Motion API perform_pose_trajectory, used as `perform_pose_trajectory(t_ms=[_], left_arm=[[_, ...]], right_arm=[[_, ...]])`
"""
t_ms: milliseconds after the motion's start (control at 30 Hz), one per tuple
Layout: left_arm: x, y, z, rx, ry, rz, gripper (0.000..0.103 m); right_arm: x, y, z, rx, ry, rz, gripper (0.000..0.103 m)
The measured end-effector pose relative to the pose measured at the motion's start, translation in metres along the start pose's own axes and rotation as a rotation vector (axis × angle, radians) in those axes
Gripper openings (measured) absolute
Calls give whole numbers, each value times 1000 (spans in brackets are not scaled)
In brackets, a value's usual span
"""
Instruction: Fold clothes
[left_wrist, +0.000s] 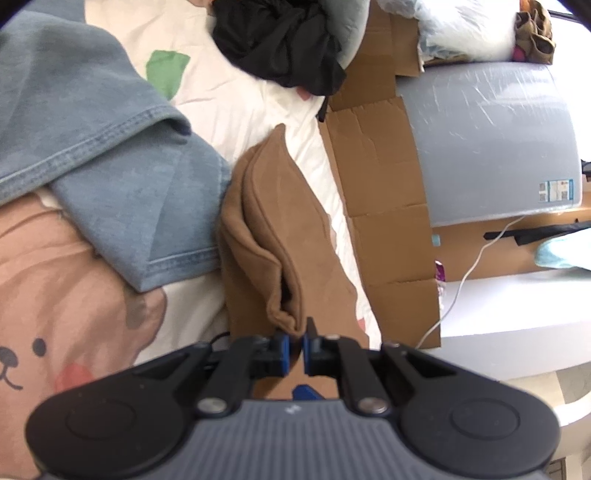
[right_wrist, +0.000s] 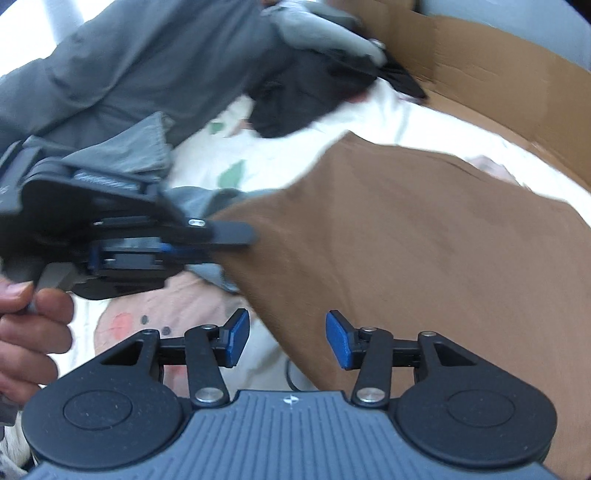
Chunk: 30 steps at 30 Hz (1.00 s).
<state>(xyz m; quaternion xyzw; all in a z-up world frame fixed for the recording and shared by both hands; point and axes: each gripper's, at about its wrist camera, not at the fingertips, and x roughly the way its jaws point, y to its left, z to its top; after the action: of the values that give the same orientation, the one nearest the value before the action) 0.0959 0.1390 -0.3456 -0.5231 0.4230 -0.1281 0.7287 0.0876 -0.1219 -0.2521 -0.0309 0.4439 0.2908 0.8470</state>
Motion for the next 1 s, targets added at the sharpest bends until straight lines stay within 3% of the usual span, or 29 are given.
perform_pose_trajectory(t_ms=[333,567,833,900,1000], left_arm=[[1,-2,3,-19,18,-39,7],[-2,0,6,-27,28,-48,7],[-5,4,7,-64,42,-74,7],[-7,5,8,-65,51,-78,7],[-12,6,9,-72,54,-85,6]], right_arm=[[28,29,22,-147,-53,-36,55],[42,43,28,-242,-92,-121,54],[62,53,35,-288,-63,-174,41],[67,54,36,-287,-53,-188,25],[70,53,36,-261,-40,-204,9]])
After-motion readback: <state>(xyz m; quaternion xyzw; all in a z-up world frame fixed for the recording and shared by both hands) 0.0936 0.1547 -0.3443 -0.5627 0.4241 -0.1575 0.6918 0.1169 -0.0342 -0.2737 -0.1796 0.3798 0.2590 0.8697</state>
